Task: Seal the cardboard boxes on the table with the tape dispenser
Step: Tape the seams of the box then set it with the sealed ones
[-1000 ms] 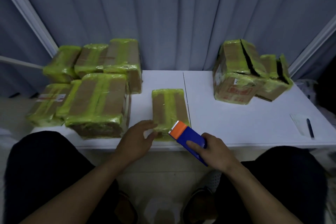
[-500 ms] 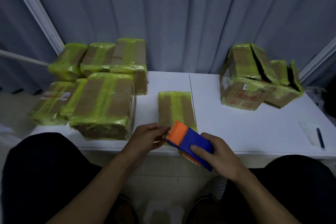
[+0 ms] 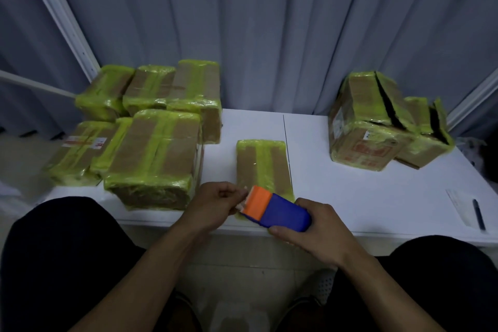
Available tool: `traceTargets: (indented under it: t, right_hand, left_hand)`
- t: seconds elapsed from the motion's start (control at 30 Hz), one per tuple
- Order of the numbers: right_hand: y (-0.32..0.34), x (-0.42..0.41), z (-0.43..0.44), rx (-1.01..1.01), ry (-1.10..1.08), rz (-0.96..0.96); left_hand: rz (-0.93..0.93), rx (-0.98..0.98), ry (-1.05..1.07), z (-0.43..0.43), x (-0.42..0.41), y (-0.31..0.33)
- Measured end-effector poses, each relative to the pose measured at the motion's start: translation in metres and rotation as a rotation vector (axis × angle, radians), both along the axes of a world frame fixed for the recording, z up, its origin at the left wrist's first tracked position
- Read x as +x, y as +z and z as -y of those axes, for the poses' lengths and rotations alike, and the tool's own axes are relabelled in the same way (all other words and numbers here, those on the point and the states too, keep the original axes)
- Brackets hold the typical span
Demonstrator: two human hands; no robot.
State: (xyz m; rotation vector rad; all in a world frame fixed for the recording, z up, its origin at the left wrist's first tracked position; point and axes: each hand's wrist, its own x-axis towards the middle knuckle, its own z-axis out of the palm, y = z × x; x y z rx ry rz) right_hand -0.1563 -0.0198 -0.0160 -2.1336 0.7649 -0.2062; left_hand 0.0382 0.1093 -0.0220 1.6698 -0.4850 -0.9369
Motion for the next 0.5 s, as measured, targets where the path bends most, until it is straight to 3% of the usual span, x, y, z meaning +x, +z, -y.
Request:
traceTargets:
  t: [0.27,0.5]
  right_hand:
    - [-0.005,-0.014,0.017,-0.106,-0.035,-0.077]
    - [-0.003,-0.01,0.011,-0.193,-0.01,-0.198]
  left_hand:
    - [0.286,0.033,0.103,-0.009,0.023,-0.007]
    - [0.146,0.145,0.089,-0.011,0.014,-0.03]
